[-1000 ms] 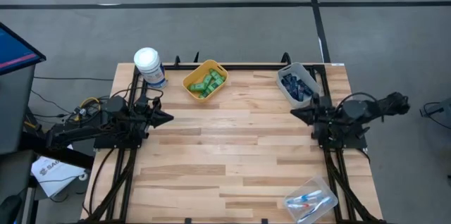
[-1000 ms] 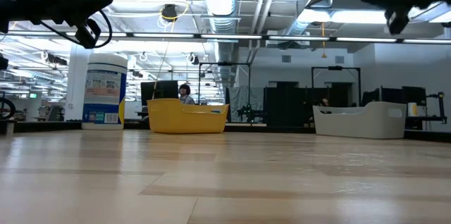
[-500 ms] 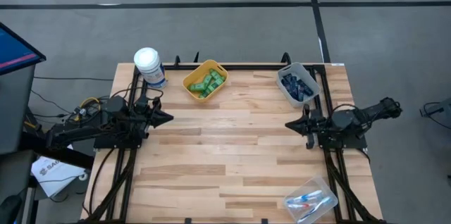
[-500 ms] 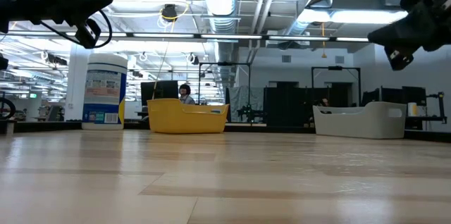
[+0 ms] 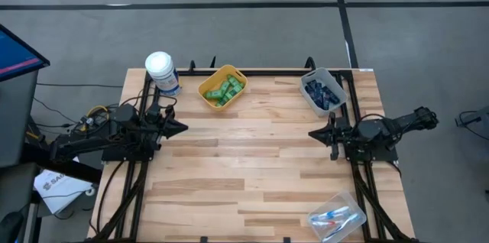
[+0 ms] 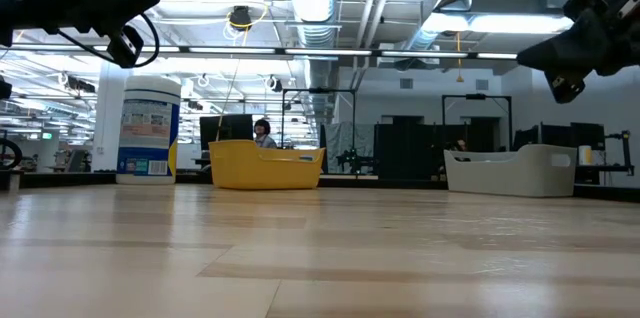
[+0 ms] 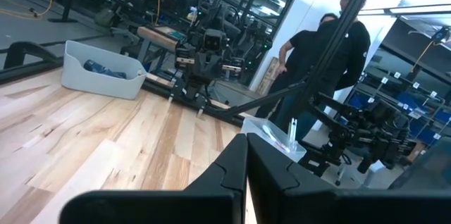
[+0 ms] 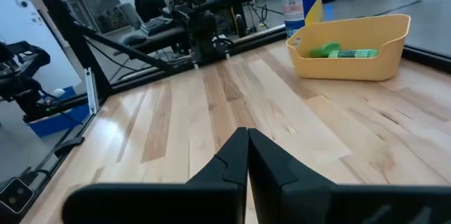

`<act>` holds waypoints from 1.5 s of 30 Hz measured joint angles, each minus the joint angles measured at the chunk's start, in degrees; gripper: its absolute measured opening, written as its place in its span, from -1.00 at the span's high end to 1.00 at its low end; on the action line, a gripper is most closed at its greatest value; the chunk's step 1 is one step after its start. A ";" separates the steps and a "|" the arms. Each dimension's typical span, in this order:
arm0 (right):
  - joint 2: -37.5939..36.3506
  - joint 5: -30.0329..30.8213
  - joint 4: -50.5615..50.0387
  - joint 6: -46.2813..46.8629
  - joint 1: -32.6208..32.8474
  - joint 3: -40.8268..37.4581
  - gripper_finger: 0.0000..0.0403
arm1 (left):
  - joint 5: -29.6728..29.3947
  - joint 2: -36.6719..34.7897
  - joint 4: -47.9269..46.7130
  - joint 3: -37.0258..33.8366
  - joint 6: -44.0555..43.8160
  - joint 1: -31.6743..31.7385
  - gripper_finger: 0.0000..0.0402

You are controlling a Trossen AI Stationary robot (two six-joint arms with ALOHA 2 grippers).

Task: Pick & Place Travel size toiletries
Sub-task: Return to Home Position

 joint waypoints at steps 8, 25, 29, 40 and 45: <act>0.00 0.00 -0.02 0.07 0.00 0.00 1.00 | 0.01 0.00 0.39 0.00 0.00 0.00 1.00; 0.00 0.00 -0.07 0.09 -0.01 0.01 1.00 | -0.97 -4.80 0.51 -7.29 -0.12 0.12 1.00; 0.02 -0.06 -0.22 0.11 -0.02 0.02 1.00 | -3.13 -5.37 3.49 -7.97 0.09 0.14 1.00; 0.02 -0.02 -0.24 0.10 0.00 0.04 1.00 | -3.21 -4.69 3.45 -8.11 -0.01 0.14 1.00; 0.02 -0.02 -0.26 0.09 0.00 0.04 1.00 | -3.20 -3.27 3.64 -8.11 -0.02 0.14 1.00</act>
